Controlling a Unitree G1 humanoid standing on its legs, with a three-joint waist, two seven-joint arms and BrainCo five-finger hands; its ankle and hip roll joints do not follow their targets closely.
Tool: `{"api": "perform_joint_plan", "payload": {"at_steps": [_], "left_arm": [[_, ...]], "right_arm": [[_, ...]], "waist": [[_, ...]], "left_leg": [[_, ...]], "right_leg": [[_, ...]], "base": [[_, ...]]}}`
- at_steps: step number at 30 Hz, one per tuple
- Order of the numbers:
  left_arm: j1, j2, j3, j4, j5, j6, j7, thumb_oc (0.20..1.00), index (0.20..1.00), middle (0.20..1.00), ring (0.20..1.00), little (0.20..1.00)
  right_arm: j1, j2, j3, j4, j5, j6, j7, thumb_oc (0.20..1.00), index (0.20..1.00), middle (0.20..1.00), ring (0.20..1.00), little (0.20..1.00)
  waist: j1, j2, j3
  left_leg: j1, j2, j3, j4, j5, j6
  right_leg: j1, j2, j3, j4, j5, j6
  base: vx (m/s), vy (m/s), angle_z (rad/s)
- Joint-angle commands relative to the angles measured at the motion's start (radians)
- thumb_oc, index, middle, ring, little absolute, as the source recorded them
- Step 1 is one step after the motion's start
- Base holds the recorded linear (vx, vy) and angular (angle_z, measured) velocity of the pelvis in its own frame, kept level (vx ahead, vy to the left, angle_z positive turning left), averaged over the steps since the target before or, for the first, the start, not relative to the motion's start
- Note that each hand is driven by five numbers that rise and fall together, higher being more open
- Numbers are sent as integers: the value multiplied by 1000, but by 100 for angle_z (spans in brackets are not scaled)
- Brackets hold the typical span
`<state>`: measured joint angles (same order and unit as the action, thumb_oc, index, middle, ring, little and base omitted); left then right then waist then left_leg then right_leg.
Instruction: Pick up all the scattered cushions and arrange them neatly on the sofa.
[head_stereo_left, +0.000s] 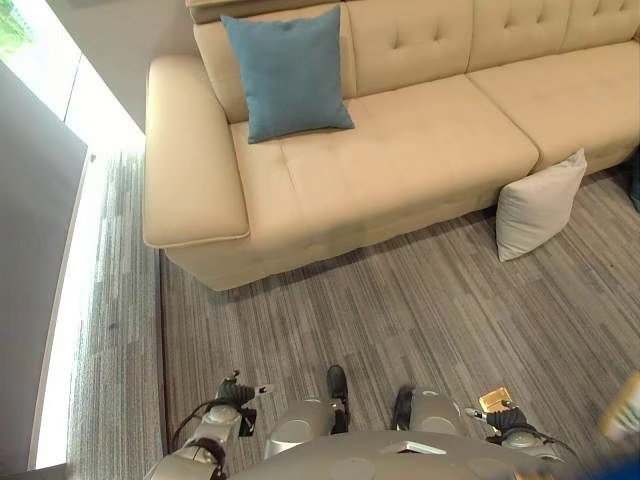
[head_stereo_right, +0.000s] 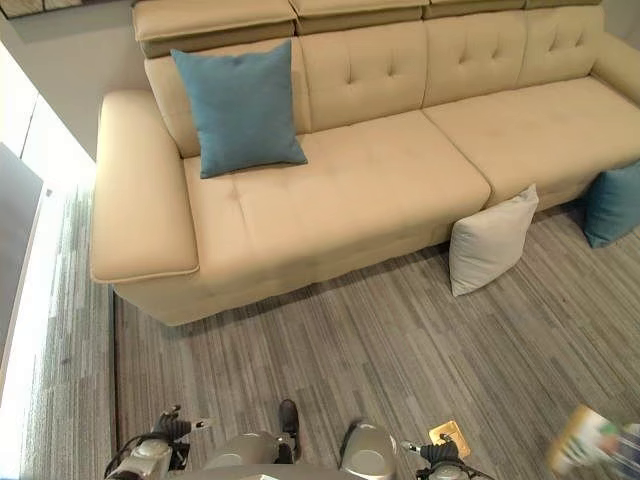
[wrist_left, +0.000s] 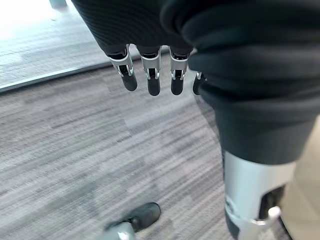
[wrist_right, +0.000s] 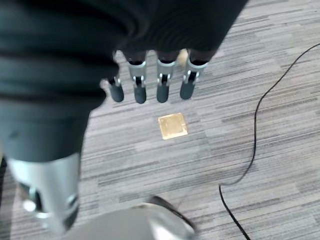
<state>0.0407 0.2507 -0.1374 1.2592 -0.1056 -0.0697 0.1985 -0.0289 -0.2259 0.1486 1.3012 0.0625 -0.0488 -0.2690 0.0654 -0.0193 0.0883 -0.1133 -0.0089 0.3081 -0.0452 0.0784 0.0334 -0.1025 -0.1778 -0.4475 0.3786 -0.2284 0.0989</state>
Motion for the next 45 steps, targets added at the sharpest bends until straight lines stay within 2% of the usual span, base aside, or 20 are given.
{"api": "perform_joint_plan", "payload": {"at_steps": [1, 5, 7, 11, 15, 16, 19, 20, 21, 24, 27, 31, 32, 34, 35, 38, 40, 41, 43, 45], "left_arm": [[-89, -39, -1, 22, 7, -16, 1, 1000, 1000, 1000, 1000, 1000], [-115, -69, -36, 1, -9, -11, -5, 1000, 1000, 1000, 1000, 1000], [-132, -87, -66, -13, -28, -16, -3, 1000, 1000, 1000, 1000, 1000], [-148, -98, -87, -8, -29, -17, -6, 1000, 1000, 1000, 1000, 1000], [-139, -92, -88, 4, 9, -7, -11, 1000, 1000, 1000, 1000, 1000], [-138, -81, -85, 1, 20, -9, -12, 1000, 1000, 1000, 1000, 1000], [-138, -66, -80, -9, 20, -11, -8, 1000, 1000, 1000, 1000, 1000], [-139, -54, -71, -15, 12, -14, -2, 1000, 1000, 1000, 1000, 1000], [-134, -45, -53, -19, 1, -20, 6, 1000, 1000, 1000, 1000, 1000], [-131, -30, -34, -22, -6, -24, 6, 1000, 1000, 1000, 1000, 1000], [-127, -33, -33, -17, 10, -22, 12, 1000, 1000, 1000, 1000, 1000], [-156, -52, -69, -31, 10, -19, 6, 1000, 1000, 1000, 1000, 1000], [-168, -65, -91, -44, 8, -20, 0, 1000, 1000, 1000, 1000, 1000], [-176, -73, -103, -51, 4, -21, -3, 1000, 1000, 1000, 1000, 1000], [-188, -83, -123, -63, -5, -26, -6, 1000, 1000, 1000, 1000, 1000], [-187, -89, -131, -49, -4, -21, -4, 1000, 1000, 1000, 1000, 1000], [-171, -84, -122, -29, -4, -24, -5, 1000, 1000, 1000, 1000, 1000], [-157, -82, -109, -11, 6, -17, -6, 1000, 1000, 1000, 1000, 1000], [-142, -61, -90, -10, 9, -15, -10, 1000, 1000, 1000, 1000, 1000], [-157, -37, -99, -47, 0, -21, -1, 1000, 1000, 1000, 1000, 1000]], "right_arm": [[-27, -43, -5, 5, 6, -3, -20, 1000, 1000, 1000, 1000, 1000], [-3, -45, -19, 3, 45, -12, -29, 1000, 1000, 1000, 1000, 1000], [6, -47, -18, 10, 53, -15, -37, 1000, 1000, 1000, 1000, 1000], [6, -52, -17, 8, 49, -14, -45, 1000, 1000, 1000, 1000, 1000], [9, -51, -26, 8, 58, -12, -41, 1000, 1000, 1000, 1000, 1000], [4, -47, -28, 0, 60, -12, -37, 1000, 1000, 1000, 1000, 1000], [-6, -44, -21, -8, 55, -8, -35, 1000, 1000, 1000, 1000, 1000], [-20, -42, -10, -16, 47, -6, -33, 1000, 1000, 1000, 1000, 1000], [-29, -43, 0, -22, 28, -5, -35, 1000, 1000, 1000, 1000, 1000], [-37, -47, 5, -34, 10, -4, -33, 1000, 1000, 1000, 1000, 1000], [-17, -57, -1, -29, 23, -13, -38, 1000, 1000, 1000, 1000, 1000], [3, -62, -22, -39, 62, -30, -44, 1000, 1000, 1000, 1000, 1000], [11, -64, -26, -44, 73, -34, -48, 1000, 1000, 1000, 1000, 1000], [14, -69, -28, -46, 77, -36, -49, 1000, 1000, 1000, 1000, 1000], [15, -73, -31, -47, 82, -37, -56, 1000, 1000, 1000, 1000, 1000], [18, -71, -21, -36, 79, -34, -61, 1000, 1000, 1000, 1000, 1000], [18, -72, -12, -26, 71, -28, -67, 1000, 1000, 1000, 1000, 1000], [22, -74, -15, -22, 59, -25, -64, 1000, 1000, 1000, 1000, 1000], [16, -66, -23, -27, 41, -22, -50, 1000, 1000, 1000, 1000, 1000], [-12, -64, -13, -48, 37, -25, -44, 1000, 1000, 1000, 1000, 1000]], "waist": [[-14, -31, 4], [-45, -42, 17], [-39, -59, 38], [-24, -56, 38], [-37, -41, 24], [-38, -33, 24], [-30, -27, 35], [-19, -25, 46], [1, -24, 51], [20, -22, 57], [5, -39, 38], [-31, -38, 42], [-41, -43, 57], [-45, -44, 71], [-40, -44, 90], [-27, -46, 84], [21, -32, 92], [28, -30, 77], [45, -41, 56], [6, -11, 78]], "left_leg": [[76, 7, -159, 56, -124, -60], [45, 21, -184, 186, -171, -73], [-27, -13, -297, 275, -185, -86], [-83, -58, -400, 215, -145, -87], [-32, -41, -381, 152, -136, -79], [0, -33, -332, 125, -136, -68], [16, -28, -294, 122, -142, -52], [27, -21, -264, 120, -150, -43], [40, -8, -231, 115, -156, -43], [49, 12, -193, 126, -165, -49], [65, 9, -177, 131, -174, -53], [56, 31, -192, 172, -184, -81], [8, 41, -194, 285, -198, -94], [-41, 43, -204, 377, -207, -99], [-116, 36, -240, 500, -169, -106], [-170, -10, -277, 373, -163, -91], [-240, -40, -319, 232, -37, -112], [-200, -37, -327, 193, -48, -100], [-132, -45, -301, 181, -81, -62], [-46, -25, -292, 145, -104, -31]], "right_leg": [[43, 56, 111, -330, 252, 42], [79, 90, 164, -395, 261, 22], [85, 99, 202, -416, 268, 12], [84, 118, 271, -425, 273, 22], [86, 121, 312, -409, 256, 25], [71, 109, 331, -372, 248, 34], [27, 104, 352, -293, 248, 46], [-18, 101, 336, -240, 256, 61], [-40, 62, 247, -232, 271, 73], [-51, 8, 86, -245, 282, 67], [-10, 36, 110, -336, 295, 51], [15, 67, 130, -367, 282, 33], [25, 65, 133, -369, 273, 21], [32, 64, 133, -371, 269, 11], [52, 76, 138, -388, 265, -7], [81, 95, 164, -430, 258, 5], [129, 145, 210, -438, 220, 4], [151, 151, 228, -430, 190, 7], [129, 96, 241, -260, 162, 34], [-40, 69, 240, 11, 224, 59]], "base": [[63, -131, -19], [52, -151, 17], [15, -50, -32], [108, 57, -67], [125, 154, -94], [79, 187, -66], [22, 147, -102], [-45, 67, -106], [-45, 17, -75], [11, -69, -179], [128, -167, -9], [75, -208, 14], [10, -149, 22], [-1, -141, 24], [103, -160, 15], [279, -28, -30], [383, 77, -97], [558, 199, -108], [532, 299, -102], [335, 230, -76]]}}
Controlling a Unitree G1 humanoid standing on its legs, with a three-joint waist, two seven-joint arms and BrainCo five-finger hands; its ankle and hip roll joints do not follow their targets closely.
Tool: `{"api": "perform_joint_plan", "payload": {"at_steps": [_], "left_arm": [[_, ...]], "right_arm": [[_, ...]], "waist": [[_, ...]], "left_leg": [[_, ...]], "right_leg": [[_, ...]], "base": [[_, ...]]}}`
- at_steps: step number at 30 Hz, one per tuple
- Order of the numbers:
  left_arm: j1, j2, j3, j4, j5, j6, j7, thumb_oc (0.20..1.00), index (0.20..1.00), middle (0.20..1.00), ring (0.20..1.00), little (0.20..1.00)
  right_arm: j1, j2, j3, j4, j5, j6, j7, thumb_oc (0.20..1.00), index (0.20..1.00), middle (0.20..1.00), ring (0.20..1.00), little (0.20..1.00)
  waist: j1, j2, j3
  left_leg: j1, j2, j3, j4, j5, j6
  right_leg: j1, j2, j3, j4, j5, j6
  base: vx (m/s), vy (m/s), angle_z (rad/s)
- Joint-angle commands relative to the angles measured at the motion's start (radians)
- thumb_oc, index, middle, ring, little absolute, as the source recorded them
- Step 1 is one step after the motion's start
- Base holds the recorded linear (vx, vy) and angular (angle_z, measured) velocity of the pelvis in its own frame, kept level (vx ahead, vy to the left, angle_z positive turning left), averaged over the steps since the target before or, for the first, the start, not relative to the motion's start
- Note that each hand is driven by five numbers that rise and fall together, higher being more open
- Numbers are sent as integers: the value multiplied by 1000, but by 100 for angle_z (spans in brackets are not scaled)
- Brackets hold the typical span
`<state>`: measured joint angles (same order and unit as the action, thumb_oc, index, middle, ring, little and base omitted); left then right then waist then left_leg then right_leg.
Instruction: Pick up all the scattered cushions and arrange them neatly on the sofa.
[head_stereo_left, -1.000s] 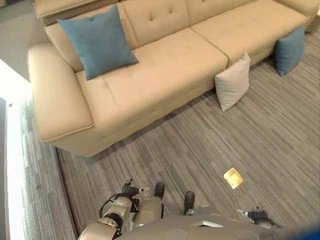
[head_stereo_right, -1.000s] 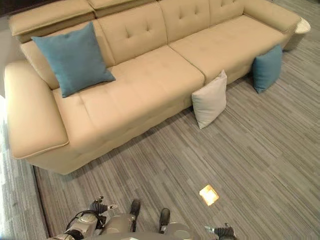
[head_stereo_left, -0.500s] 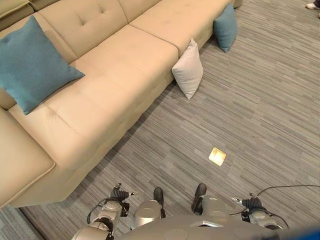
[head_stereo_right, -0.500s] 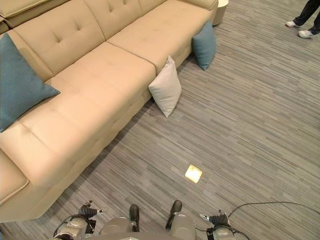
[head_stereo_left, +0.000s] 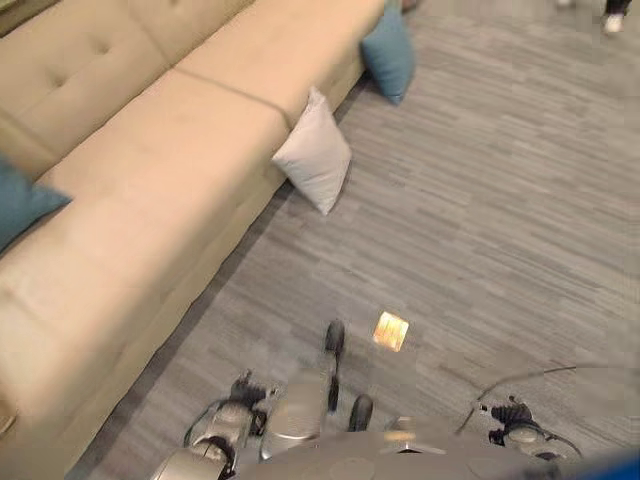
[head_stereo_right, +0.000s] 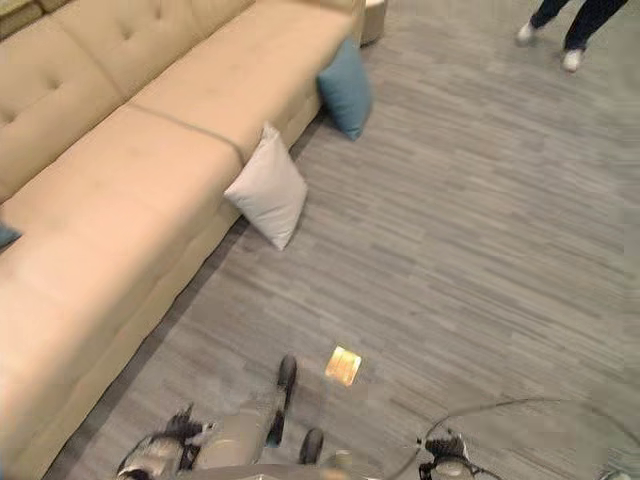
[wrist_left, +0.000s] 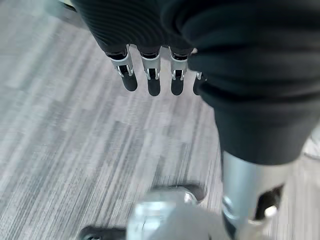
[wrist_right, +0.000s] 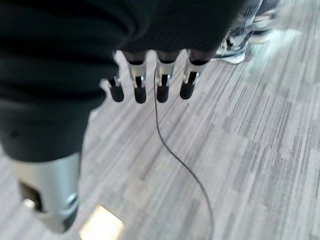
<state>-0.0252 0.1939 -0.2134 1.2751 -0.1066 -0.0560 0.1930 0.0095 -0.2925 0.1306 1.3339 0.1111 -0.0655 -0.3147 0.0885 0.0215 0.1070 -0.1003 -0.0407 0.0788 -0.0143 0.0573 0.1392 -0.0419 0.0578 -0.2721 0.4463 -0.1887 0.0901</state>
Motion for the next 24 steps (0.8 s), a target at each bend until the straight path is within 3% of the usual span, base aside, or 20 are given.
{"api": "perform_joint_plan", "payload": {"at_steps": [1, 2, 3, 5, 7, 9, 10, 11, 12, 13, 14, 15, 16, 17, 19, 21, 24], "left_arm": [[-91, 20, -23, -63, 1, -35, 5, 1000, 1000, 1000, 1000, 1000], [-91, 20, -23, -63, 1, -35, 5, 1000, 1000, 1000, 1000, 1000], [-91, 22, -26, -75, -3, -40, 7, 1000, 1000, 1000, 1000, 1000], [-95, 20, -26, -69, -3, -41, 8, 1000, 1000, 1000, 1000, 1000], [-97, 16, -19, -41, 15, -43, 4, 1000, 1000, 1000, 1000, 1000], [-91, 9, -15, -24, 28, -45, 3, 1000, 1000, 1000, 1000, 1000], [-80, -3, -7, -19, 23, -42, -1, 1000, 1000, 1000, 1000, 1000], [-80, -3, -7, -19, 23, -42, -1, 1000, 1000, 1000, 1000, 1000], [-83, -9, -11, -26, 19, -42, -5, 1000, 1000, 1000, 1000, 1000], [-95, -11, -22, -45, -4, -45, -4, 1000, 1000, 1000, 1000, 1000], [-105, -12, -28, -56, -21, -48, 1, 1000, 1000, 1000, 1000, 1000], [-108, -20, -37, -58, -18, -45, 3, 1000, 1000, 1000, 1000, 1000], [-105, -21, -36, -53, -8, -42, -2, 1000, 1000, 1000, 1000, 1000], [-103, -19, -34, -50, 1, -43, -2, 1000, 1000, 1000, 1000, 1000], [-97, -17, -34, -46, 3, -43, -1, 1000, 1000, 1000, 1000, 1000], [-77, -16, -17, -29, 3, -37, -2, 1000, 1000, 1000, 1000, 1000], [-46, -9, 10, -4, 3, -32, -3, 1000, 1000, 1000, 1000, 1000]], "right_arm": [[-51, 3, 6, -80, -12, -8, 1, 1000, 1000, 1000, 1000, 1000], [-51, 3, 6, -80, -12, -8, 1, 1000, 1000, 1000, 1000, 1000], [-57, -1, 22, -88, -21, -10, 5, 1000, 1000, 1000, 1000, 1000], [-62, 0, 33, -94, -22, -9, 5, 1000, 1000, 1000, 1000, 1000], [-62, -5, 34, -94, -29, -3, 11, 1000, 1000, 1000, 1000, 1000], [-51, -10, 31, -87, -35, -6, 12, 1000, 1000, 1000, 1000, 1000], [-36, -8, 23, -77, -26, -12, 14, 1000, 1000, 1000, 1000, 1000], [-36, -8, 23, -77, -26, -12, 14, 1000, 1000, 1000, 1000, 1000], [-36, -10, 23, -76, -16, -19, 10, 1000, 1000, 1000, 1000, 1000], [-43, -18, 24, -86, 3, -26, 6, 1000, 1000, 1000, 1000, 1000], [-44, -21, 23, -87, 15, -24, 4, 1000, 1000, 1000, 1000, 1000], [-40, -22, 27, -87, 21, -26, 0, 1000, 1000, 1000, 1000, 1000], [-35, -22, 28, -86, 20, -25, -1, 1000, 1000, 1000, 1000, 1000], [-34, -21, 30, -88, 22, -24, -2, 1000, 1000, 1000, 1000, 1000], [-34, -18, 30, -86, 25, -21, -5, 1000, 1000, 1000, 1000, 1000], [-31, -11, 36, -84, 16, -17, -2, 1000, 1000, 1000, 1000, 1000], [-25, 1, 40, -80, -9, -16, 7, 1000, 1000, 1000, 1000, 1000]], "waist": [[-17, -52, 60], [-17, -52, 60], [-31, -44, 55], [-41, -48, 60], [-66, -54, 65], [-72, -63, 58], [-72, -68, 46], [-73, -67, 47], [-69, -77, 52], [-54, -89, 78], [-46, -93, 83], [-37, -96, 72], [-31, -91, 64], [-21, -81, 59], [-5, -72, 57], [11, -73, 46], [29, -89, 14]], "left_leg": [[-58, 6, -63, 113, -82, -136], [-58, 6, -63, 113, -82, -136], [0, 6, -63, 61, -89, -134], [32, 0, -65, 36, -97, -135], [93, -12, -89, 13, -127, -142], [115, -22, -99, 27, -164, -148], [115, -6, -101, 101, -199, -176], [113, -6, -101, 105, -201, -176], [62, 7, -88, 236, -196, -198], [-77, 13, -86, 470, -129, -212], [-133, 31, -56, 513, -117, -205], [-160, 19, -17, 406, -147, -186], [-168, 7, -3, 307, -117, -184], [-201, 4, 23, 220, -42, -190], [-211, 11, 53, 153, 12, -203], [-183, 12, 51, 127, 5, -192], [-137, -1, 29, 125, -24, -167]], "right_leg": [[-101, -167, 65, -55, 183, 68], [-101, -167, 65, -55, 182, 68], [-136, -171, 29, -143, 182, 49], [-154, -170, 14, -241, 214, 47], [-208, -166, 19, -383, 293, 74], [-184, -171, 26, -419, 311, 76], [-150, -171, 24, -424, 306, 58], [-150, -171, 23, -424, 306, 58], [-110, -172, 15, -443, 292, 46], [-66, -166, 11, -456, 268, 14], [-40, -160, -1, -467, 248, 0], [-6, -148, -10, -491, 231, 6], [15, -133, -13, -503, 223, 10], [46, -107, -12, -519, 205, 10], [74, -83, -6, -522, 181, 6], [101, -69, 1, -512, 153, 2], [122, -86, 7, -439, 113, 7]], "base": [[165, 94, 10], [257, -9, 65], [331, -31, 78], [384, -99, 30], [437, -223, 27], [367, -269, 47], [319, -264, 88], [300, -346, 62], [127, -345, 13], [204, -446, 5], [344, -393, 23], [428, -218, 52], [487, -141, 36], [356, -58, 18], [260, -19, -2], [317, 20, -33], [361, 57, -45]]}}
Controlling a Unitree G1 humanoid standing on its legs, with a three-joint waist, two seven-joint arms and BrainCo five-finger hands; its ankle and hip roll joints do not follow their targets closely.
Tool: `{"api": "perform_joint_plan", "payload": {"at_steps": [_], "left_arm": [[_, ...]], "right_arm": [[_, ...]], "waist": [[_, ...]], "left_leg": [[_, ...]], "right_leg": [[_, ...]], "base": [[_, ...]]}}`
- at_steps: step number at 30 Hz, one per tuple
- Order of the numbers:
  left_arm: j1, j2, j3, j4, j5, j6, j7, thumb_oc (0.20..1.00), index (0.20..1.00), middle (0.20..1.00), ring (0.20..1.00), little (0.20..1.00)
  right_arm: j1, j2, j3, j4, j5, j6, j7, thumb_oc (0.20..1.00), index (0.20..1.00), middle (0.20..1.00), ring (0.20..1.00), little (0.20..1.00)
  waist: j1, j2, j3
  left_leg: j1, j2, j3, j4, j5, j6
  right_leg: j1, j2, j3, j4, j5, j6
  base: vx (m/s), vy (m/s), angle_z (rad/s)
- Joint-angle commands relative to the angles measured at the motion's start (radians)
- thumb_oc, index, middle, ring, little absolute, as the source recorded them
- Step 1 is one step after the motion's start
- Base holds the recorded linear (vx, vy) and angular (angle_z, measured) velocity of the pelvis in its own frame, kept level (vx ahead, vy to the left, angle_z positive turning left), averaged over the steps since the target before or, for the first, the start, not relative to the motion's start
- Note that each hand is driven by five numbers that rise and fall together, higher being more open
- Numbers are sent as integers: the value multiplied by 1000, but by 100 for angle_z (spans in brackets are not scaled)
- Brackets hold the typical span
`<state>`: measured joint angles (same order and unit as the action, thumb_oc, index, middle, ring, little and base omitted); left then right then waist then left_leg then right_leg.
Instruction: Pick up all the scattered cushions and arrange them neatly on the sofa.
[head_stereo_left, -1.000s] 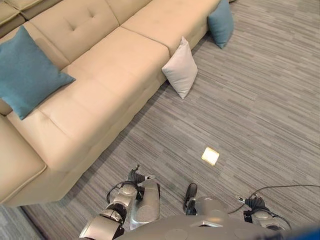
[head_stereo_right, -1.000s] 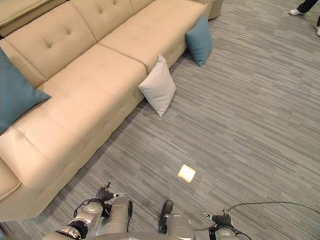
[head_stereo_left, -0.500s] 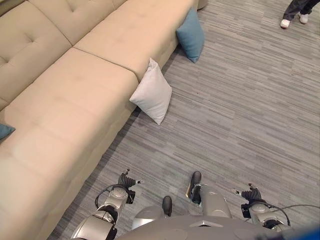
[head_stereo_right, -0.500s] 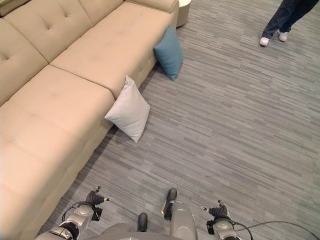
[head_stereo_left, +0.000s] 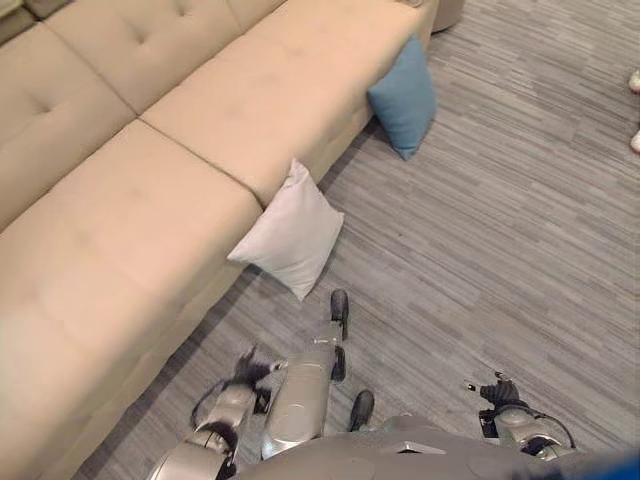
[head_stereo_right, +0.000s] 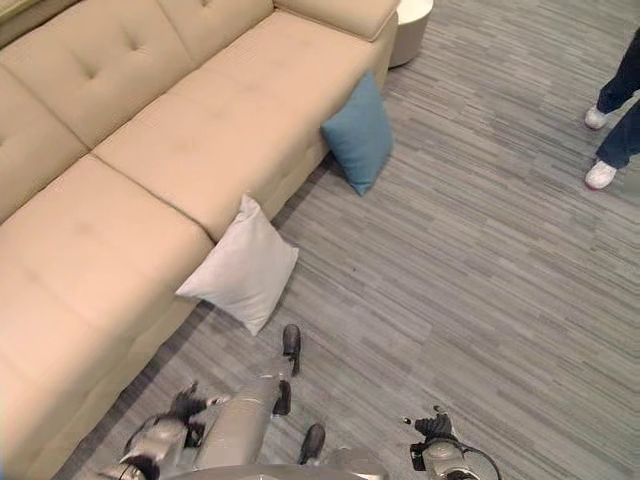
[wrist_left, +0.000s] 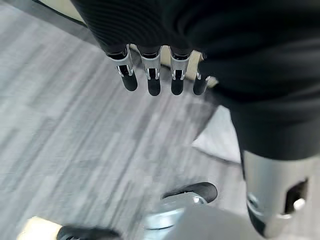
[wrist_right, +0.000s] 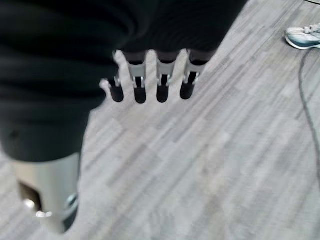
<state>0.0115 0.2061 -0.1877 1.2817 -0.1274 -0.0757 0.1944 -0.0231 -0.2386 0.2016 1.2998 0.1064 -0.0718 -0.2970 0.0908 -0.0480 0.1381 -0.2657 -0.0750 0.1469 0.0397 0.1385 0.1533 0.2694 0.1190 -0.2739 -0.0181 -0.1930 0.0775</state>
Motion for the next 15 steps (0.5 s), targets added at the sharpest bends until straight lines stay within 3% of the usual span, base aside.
{"api": "perform_joint_plan", "payload": {"at_steps": [1, 2, 3, 4, 5, 6, 9, 10, 12, 15], "left_arm": [[-74, -14, -5, -10, 20, -10, -9, 1000, 1000, 1000, 1000, 1000], [-74, -14, -5, -10, 20, -10, -9, 1000, 1000, 1000, 1000, 1000], [-75, -3, -5, -22, 10, -11, -9, 1000, 1000, 1000, 1000, 1000], [-81, 2, -6, -29, 8, -10, -9, 1000, 1000, 1000, 1000, 1000], [-93, 10, -26, -46, 5, -18, -1, 1000, 1000, 1000, 1000, 1000], [-93, 9, -26, -46, 5, -18, -1, 1000, 1000, 1000, 1000, 1000], [-113, 5, -36, -53, -3, -26, 2, 1000, 1000, 1000, 1000, 1000], [-129, -5, -52, -40, 11, -28, 0, 1000, 1000, 1000, 1000, 1000], [-144, -18, -74, -23, 30, -28, -3, 1000, 1000, 1000, 1000, 1000], [-134, -27, -75, 6, 39, -24, -5, 1000, 1000, 1000, 1000, 1000]], "right_arm": [[6, -53, -31, -44, -20, -5, -3, 1000, 1000, 1000, 1000, 1000], [6, -53, -31, -44, -20, -5, -2, 1000, 1000, 1000, 1000, 1000], [-1, -55, -34, -44, -26, -2, 6, 1000, 1000, 1000, 1000, 1000], [-8, -58, -36, -47, -26, 2, 9, 1000, 1000, 1000, 1000, 1000], [-24, -57, -29, -56, -28, -3, 8, 1000, 1000, 1000, 1000, 1000], [-25, -57, -28, -56, -28, -4, 8, 1000, 1000, 1000, 1000, 1000], [-32, -58, -24, -55, -16, -5, 9, 1000, 1000, 1000, 1000, 1000], [-32, -56, -25, -45, -3, -5, 9, 1000, 1000, 1000, 1000, 1000], [-26, -53, -25, -37, 15, 3, 10, 1000, 1000, 1000, 1000, 1000], [-10, -50, -21, -25, 15, -4, 12, 1000, 1000, 1000, 1000, 1000]], "waist": [[44, -25, -29], [45, -25, -32], [38, -17, -21], [26, -9, -16], [-1, 26, -4], [-3, 25, -2], [-22, 26, 1], [-47, 19, 2], [-73, 11, 1], [-78, -6, -14]], "left_leg": [[58, 19, -39, 71, -136, -162], [55, 20, -39, 70, -134, -162], [94, 16, -49, 69, -158, -140], [103, 16, -62, 69, -163, -130], [162, 22, -112, 42, -173, -119], [165, 21, -114, 42, -173, -119], [193, 6, -160, 34, -183, -129], [216, -16, -210, 28, -187, -135], [239, -36, -285, 15, -190, -149], [238, -38, -340, 30, -203, -162]], "right_leg": [[-194, -170, 5, 102, 113, 41], [-198, -170, 6, 102, 114, 40], [-275, -201, 12, 287, 149, 71], [-319, -208, 19, 366, 177, 81], [-435, -218, 44, 489, 205, 71], [-433, -219, 42, 492, 201, 71], [-450, -208, 92, 332, 176, 52], [-469, -166, 212, 204, 205, 64], [-490, -131, 347, 140, 257, 81], [-428, -158, 314, 80, 263, 68]], "base": [[244, 68, 7], [248, 122, 17], [138, 108, 41], [354, 150, 84], [256, 74, 83], [294, 14, 88], [223, -111, 77], [289, -189, 85], [231, -183, 143], [131, -230, 246]]}}
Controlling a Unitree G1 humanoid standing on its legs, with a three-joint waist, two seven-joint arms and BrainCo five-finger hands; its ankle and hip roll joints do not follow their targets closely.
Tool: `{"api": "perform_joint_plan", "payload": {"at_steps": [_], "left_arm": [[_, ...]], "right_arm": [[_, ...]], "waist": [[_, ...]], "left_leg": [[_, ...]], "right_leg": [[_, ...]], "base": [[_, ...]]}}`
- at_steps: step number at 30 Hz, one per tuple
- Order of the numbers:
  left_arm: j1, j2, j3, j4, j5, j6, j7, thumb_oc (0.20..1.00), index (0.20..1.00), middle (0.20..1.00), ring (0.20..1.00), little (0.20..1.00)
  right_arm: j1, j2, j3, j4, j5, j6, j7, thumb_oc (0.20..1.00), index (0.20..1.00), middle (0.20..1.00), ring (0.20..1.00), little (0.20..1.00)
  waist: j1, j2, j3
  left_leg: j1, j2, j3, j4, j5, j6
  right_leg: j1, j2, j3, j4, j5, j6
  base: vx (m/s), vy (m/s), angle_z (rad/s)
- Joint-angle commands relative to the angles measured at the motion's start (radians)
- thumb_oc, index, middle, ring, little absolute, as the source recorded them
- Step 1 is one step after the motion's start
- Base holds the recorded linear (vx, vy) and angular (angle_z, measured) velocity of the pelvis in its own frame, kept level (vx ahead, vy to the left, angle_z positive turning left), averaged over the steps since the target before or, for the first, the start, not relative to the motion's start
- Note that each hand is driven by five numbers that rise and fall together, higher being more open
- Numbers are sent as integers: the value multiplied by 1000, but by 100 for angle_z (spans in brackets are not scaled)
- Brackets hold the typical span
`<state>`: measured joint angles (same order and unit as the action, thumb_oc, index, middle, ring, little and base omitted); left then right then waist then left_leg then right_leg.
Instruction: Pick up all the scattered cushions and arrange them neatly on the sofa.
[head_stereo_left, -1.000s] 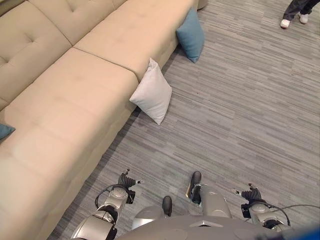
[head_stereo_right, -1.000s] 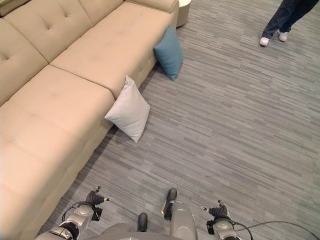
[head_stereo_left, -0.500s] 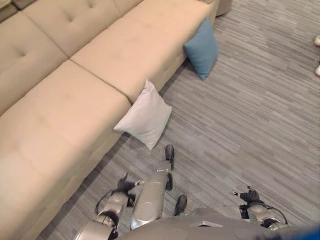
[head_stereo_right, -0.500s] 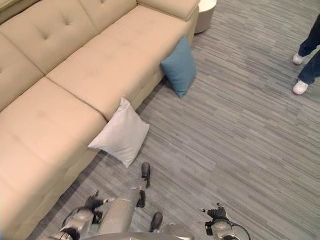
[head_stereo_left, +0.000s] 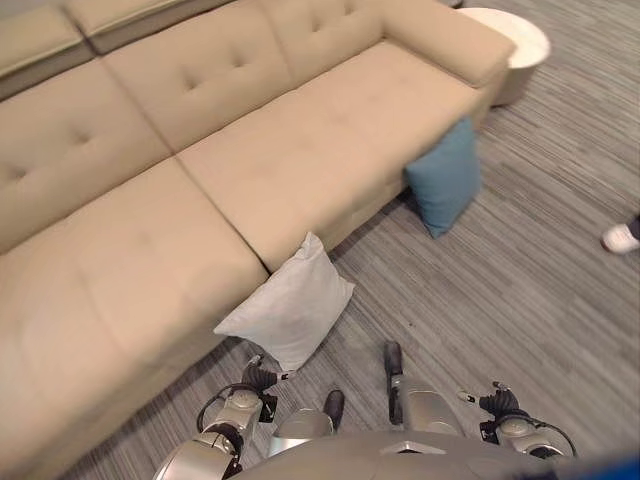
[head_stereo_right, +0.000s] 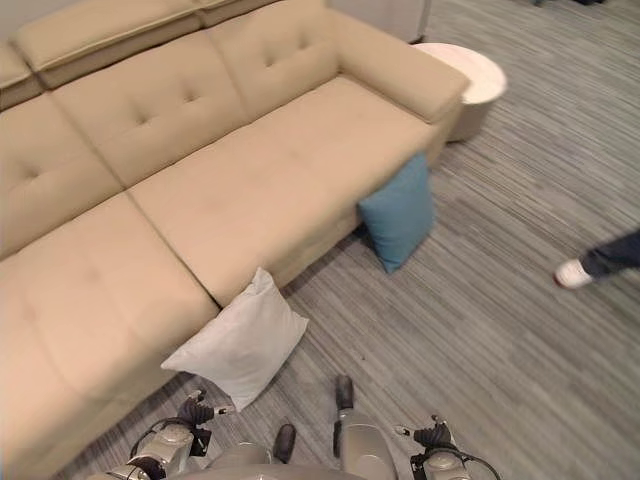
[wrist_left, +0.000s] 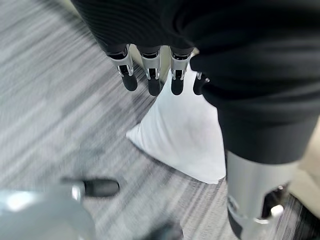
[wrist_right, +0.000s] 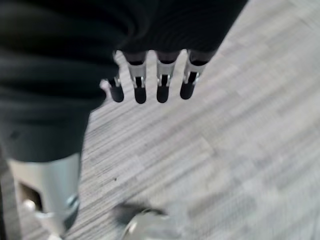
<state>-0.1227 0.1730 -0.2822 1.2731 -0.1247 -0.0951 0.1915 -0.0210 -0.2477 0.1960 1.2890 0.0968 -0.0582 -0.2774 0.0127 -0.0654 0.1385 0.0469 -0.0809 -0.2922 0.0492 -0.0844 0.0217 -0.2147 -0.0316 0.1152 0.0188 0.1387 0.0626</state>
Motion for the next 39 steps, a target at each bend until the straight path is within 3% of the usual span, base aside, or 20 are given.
{"api": "perform_joint_plan", "payload": {"at_steps": [1, 3, 6, 9, 11, 12, 17, 19, 21, 23, 28, 35, 39], "left_arm": [[4, 6, 29, 11, 26, -6, -3, 1000, 1000, 1000, 1000, 1000], [5, 3, 31, 10, 20, -6, 0, 1000, 1000, 1000, 1000, 1000], [6, 1, 34, 5, 9, -9, 2, 1000, 1000, 1000, 1000, 1000], [1, -4, 38, 4, 8, -6, 8, 1000, 1000, 1000, 1000, 1000], [3, 2, 33, 4, 27, -2, 6, 1000, 1000, 1000, 1000, 1000], [7, 6, 37, 2, 34, 2, 3, 1000, 1000, 1000, 1000, 1000], [51, 26, 67, 18, 45, 13, -5, 1000, 1000, 1000, 1000, 1000], [60, 36, 74, 14, 45, 13, -8, 1000, 1000, 1000, 1000, 1000], [44, 55, 79, 0, 31, 9, -6, 1000, 1000, 1000, 1000, 1000], [43, 59, 76, -3, 27, 0, -5, 1000, 1000, 1000, 1000, 1000], [44, 61, 80, 10, 34, -1, 1, 1000, 1000, 1000, 1000, 1000], [51, 56, 84, 18, 35, 1, 0, 1000, 1000, 1000, 1000, 1000], [33, 45, 69, -2, 17, -2, -10, 1000, 1000, 1000, 1000, 1000]], "right_arm": [[-13, -39, -13, -9, 30, -20, -4, 1000, 1000, 1000, 1000, 1000], [-15, -39, -6, -9, 30, -25, -4, 1000, 1000, 1000, 1000, 1000], [-18, -45, 3, -16, 31, -31, -3, 1000, 1000, 1000, 1000, 1000], [-20, -50, -7, -17, 42, -30, -5, 1000, 1000, 1000, 1000, 1000], [-10, -47, -20, -21, 53, -31, -4, 1000, 1000, 1000, 1000, 1000], [-6, -44, -26, -15, 53, -26, -3, 1000, 1000, 1000, 1000, 1000], [-8, -27, -10, -16, 27, -21, 12, 1000, 1000, 1000, 1000, 1000], [-15, -26, -2, -34, 16, -20, 19, 1000, 1000, 1000, 1000, 1000], [-38, -22, 13, -45, 3, -16, 23, 1000, 1000, 1000, 1000, 1000], [-43, -24, 20, -41, -5, -14, 26, 1000, 1000, 1000, 1000, 1000], [-44, -27, 21, -43, -15, -9, 26, 1000, 1000, 1000, 1000, 1000], [-43, -34, 16, -42, -10, -21, 23, 1000, 1000, 1000, 1000, 1000], [-43, -45, 12, -45, 15, -33, 28, 1000, 1000, 1000, 1000, 1000]], "waist": [[12, 5, -14], [14, 1, -14], [18, -4, -10], [7, 2, 2], [-9, 6, -3], [-13, 6, -9], [4, -15, -32], [18, -14, -31], [15, 1, -4], [11, 14, -8], [1, 8, -1], [1, -3, -16], [-5, -14, 8]], "left_leg": [[-90, -24, 83, 40, 17, -46], [-113, -21, 57, 50, 26, -56], [-158, -15, 73, 75, 34, -65], [-216, 66, 303, 68, 67, -66], [-234, 98, 445, 39, 97, -65], [-224, 103, 481, 17, 103, -68], [-160, 86, 459, -37, 92, -57], [-140, 76, 461, -41, 72, -41], [-137, 69, 428, -33, 62, -21], [-101, 55, 394, -61, 63, -24], [-75, 42, 354, -57, 49, -30], [-69, 61, 333, -48, 39, -67], [-144, 89, 336, 112, 18, -103]], "right_leg": [[87, -9, -97, 15, -75, 77], [110, -5, -119, -10, -81, 66], [141, -8, -161, -47, -91, 55], [167, -24, -273, -70, -118, 54], [186, -31, -363, -89, -122, 54], [194, -35, -398, -91, -121, 57], [230, -45, -419, -78, -133, 68], [225, -62, -410, -3, -159, 72], [117, -70, -349, 183, -161, 81], [82, -50, -288, 122, -142, 75], [67, -58, -261, 54, -94, 91], [137, -49, -296, -6, -100, 77], [182, -41, -336, -23, -135, 45]], "base": [[111, -365, 226], [21, -235, 135], [-10, -112, 89], [-67, -40, 123], [-7, -41, 166], [113, -11, 112], [186, 86, 68], [139, 215, -19], [99, 207, -9], [253, 59, 17], [138, -55, 29], [95, -171, 32], [0, -212, 48]]}}
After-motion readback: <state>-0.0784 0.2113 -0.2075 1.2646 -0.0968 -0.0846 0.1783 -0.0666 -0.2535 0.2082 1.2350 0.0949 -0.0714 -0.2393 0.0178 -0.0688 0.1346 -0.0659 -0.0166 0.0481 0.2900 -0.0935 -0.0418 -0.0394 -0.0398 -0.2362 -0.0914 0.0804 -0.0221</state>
